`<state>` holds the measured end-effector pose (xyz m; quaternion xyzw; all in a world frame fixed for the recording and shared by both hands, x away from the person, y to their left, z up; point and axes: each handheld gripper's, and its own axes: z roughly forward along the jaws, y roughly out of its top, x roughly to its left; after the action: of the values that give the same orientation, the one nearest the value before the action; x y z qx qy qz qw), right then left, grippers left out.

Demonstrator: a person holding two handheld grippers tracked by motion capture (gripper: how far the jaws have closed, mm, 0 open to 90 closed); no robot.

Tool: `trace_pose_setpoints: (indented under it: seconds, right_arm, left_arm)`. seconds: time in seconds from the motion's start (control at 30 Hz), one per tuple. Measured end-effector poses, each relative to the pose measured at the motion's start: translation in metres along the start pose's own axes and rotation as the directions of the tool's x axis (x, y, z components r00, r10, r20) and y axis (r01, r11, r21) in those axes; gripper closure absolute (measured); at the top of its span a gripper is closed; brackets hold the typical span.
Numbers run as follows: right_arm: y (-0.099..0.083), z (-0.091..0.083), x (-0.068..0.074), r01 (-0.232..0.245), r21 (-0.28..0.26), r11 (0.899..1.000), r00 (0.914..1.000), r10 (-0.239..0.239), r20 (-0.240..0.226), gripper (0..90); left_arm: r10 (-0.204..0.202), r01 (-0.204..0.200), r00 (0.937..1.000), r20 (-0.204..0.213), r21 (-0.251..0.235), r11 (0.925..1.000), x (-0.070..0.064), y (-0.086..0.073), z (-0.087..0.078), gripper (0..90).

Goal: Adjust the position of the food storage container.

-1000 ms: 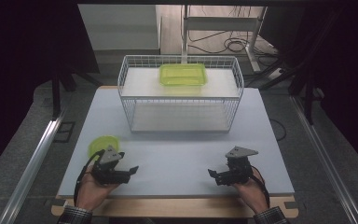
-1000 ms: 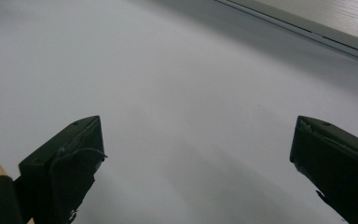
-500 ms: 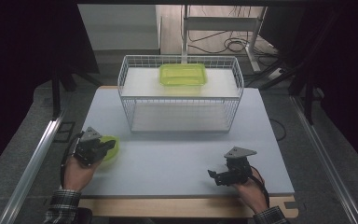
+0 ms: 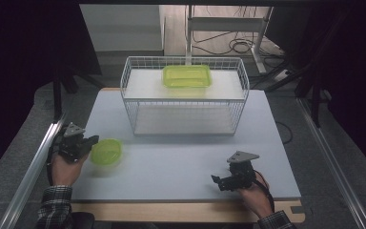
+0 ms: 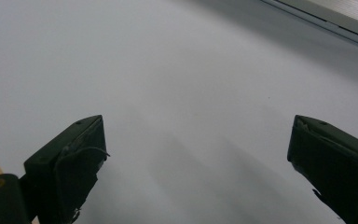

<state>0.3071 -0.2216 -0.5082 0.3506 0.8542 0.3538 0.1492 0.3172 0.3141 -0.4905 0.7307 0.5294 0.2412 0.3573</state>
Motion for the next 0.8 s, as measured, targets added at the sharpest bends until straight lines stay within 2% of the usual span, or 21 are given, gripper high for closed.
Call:
trace_pose_setpoints:
  seconds: [0.23, 0.33, 0.5, 0.67, 0.7, 0.8]
  right_arm:
    - [0.000, 0.000, -0.001, 0.000, 0.006, 1.000, 1.0000, 0.000, 0.000, 4.3]
    - [-0.001, 0.001, 0.000, -0.002, 0.013, 1.000, 1.0000, 0.002, 0.004, 4.4]
    - [-0.001, 0.002, 0.000, 0.006, 0.021, 1.000, 1.0000, -0.006, 0.005, 4.4]
    - [-0.001, 0.003, 0.001, 0.005, 0.024, 1.000, 1.0000, -0.005, 0.003, 4.4]
    - [-0.001, 0.003, 0.001, 0.006, 0.025, 1.000, 1.0000, -0.006, 0.003, 4.4]
    - [-0.001, 0.003, 0.001, 0.008, 0.028, 1.000, 1.0000, -0.008, 0.003, 4.4]
  left_arm:
    - [-0.018, 0.019, 0.9988, -0.045, 0.029, 0.9994, 0.008, -0.010, 0.012, 90.0]
    - [-0.011, 0.013, 0.9989, -0.046, 0.043, 0.9990, 0.006, -0.014, 0.015, 90.0]
    - [-0.010, 0.012, 0.9985, -0.053, 0.036, 0.9993, 0.000, -0.016, 0.015, 90.0]
    - [-0.013, 0.014, 0.9991, -0.041, 0.033, 0.9994, -0.006, -0.016, 0.015, 90.0]
    - [-0.017, 0.018, 0.9996, -0.024, 0.033, 0.9993, -0.010, -0.016, 0.015, 90.0]
    - [-0.012, 0.012, 0.9999, -0.005, 0.036, 0.9993, -0.019, -0.014, 0.017, 90.0]
